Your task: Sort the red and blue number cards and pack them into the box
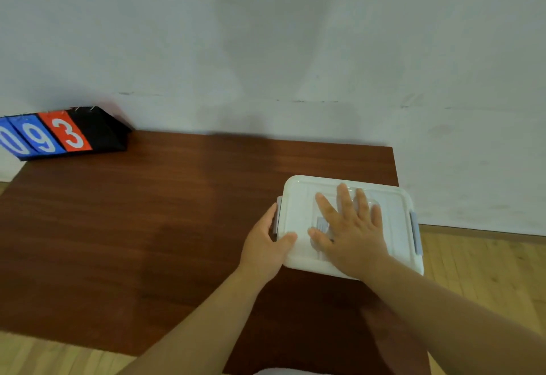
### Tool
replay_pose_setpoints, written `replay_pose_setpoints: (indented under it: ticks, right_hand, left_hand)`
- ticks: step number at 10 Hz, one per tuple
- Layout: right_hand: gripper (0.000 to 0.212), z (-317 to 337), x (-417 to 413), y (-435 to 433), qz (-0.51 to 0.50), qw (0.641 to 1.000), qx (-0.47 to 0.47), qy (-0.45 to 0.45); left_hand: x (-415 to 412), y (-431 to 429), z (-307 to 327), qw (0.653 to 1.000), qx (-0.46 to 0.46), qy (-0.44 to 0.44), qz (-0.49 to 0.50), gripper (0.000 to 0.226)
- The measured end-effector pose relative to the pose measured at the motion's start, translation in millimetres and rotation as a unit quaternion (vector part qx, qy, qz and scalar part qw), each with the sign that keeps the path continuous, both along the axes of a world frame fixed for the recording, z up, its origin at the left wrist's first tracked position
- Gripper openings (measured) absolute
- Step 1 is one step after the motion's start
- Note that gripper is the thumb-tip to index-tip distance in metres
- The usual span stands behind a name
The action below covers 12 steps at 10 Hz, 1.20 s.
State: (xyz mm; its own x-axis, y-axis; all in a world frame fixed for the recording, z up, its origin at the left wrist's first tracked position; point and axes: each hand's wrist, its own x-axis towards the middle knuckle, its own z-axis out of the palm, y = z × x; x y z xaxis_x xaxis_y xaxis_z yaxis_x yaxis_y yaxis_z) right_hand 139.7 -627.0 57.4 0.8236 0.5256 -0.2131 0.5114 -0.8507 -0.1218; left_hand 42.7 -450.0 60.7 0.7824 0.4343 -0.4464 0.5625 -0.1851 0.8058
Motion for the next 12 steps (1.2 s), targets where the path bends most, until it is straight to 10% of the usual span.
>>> replay_pose_setpoints:
  ticks: [10,12]
  right_hand:
    - [0.075,8.5,8.4,2.1,0.007,0.998,-0.034,0.059]
    - [0.075,70.7,44.4,-26.8,-0.063,0.967,0.151,0.195]
  left_hand:
    - [2.4,5.4,16.4,0.969,0.191,0.001,-0.155,0.065]
    - [27.5,24.9,75.5,0.947,0.247,-0.015,-0.206,0.069]
